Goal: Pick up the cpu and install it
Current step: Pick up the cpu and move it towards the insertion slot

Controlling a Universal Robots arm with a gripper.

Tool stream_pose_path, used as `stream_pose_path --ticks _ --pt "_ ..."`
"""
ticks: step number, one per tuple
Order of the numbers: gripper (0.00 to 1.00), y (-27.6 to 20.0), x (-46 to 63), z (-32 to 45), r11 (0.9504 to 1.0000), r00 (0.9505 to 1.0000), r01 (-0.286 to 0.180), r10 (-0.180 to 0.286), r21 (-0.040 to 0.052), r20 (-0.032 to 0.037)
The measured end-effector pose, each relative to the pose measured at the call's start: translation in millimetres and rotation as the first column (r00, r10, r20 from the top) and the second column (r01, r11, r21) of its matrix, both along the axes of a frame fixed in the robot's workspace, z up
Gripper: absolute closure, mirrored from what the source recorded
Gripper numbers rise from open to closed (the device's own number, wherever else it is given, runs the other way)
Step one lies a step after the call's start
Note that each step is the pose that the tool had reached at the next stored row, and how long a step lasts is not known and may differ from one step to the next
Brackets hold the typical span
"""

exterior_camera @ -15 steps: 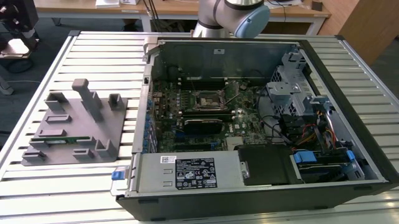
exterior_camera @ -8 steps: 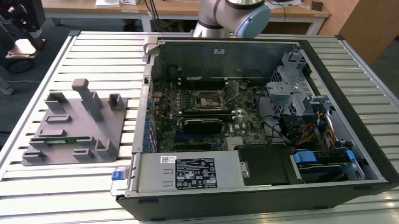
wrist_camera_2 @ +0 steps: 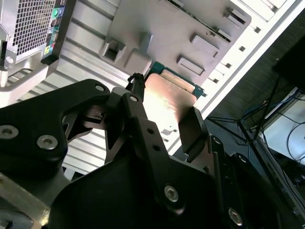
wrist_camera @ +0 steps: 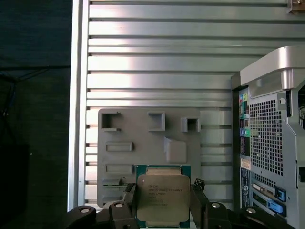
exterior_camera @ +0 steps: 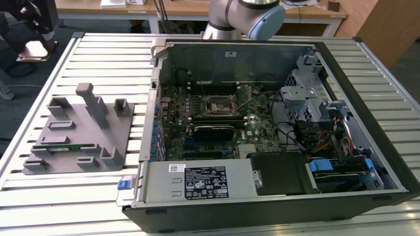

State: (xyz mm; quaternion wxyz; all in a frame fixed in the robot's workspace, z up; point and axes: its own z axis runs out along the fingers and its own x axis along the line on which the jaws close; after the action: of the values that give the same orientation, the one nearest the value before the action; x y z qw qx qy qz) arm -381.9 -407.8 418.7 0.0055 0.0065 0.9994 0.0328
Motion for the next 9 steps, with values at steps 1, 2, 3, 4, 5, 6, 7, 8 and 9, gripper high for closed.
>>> stream_pose_path --ticks 1,2,3,4,5,6,7,8,9 --pt "0.47 0.0 2.0 0.0 1.0 1.0 0.0 0.0 0.0 0.0001" --pt "0.47 0.0 4.0 -0.1 1.0 1.0 0.0 0.0 0.0001 0.0001" --pt "0.47 0.0 6.0 0.0 1.0 1.0 0.0 0.0 0.0 0.0001" --pt "0.47 0.0 7.8 0.0 1.0 1.0 0.0 0.0 0.0 0.0" --pt "0.47 0.0 9.7 0.0 1.0 1.0 0.0 0.0 0.0 0.0001" --pt "0.47 0.0 13.4 0.0 1.0 1.0 0.0 0.0 0.0 0.0" --pt "0.47 0.0 17.3 0.0 1.0 1.0 0.0 0.0 0.0 0.0" --pt "0.47 0.0 19.2 0.0 1.0 1.0 0.0 0.0 0.0 0.0" --pt "0.47 0.0 21.3 0.0 1.0 1.0 0.0 0.0 0.0 0.0"
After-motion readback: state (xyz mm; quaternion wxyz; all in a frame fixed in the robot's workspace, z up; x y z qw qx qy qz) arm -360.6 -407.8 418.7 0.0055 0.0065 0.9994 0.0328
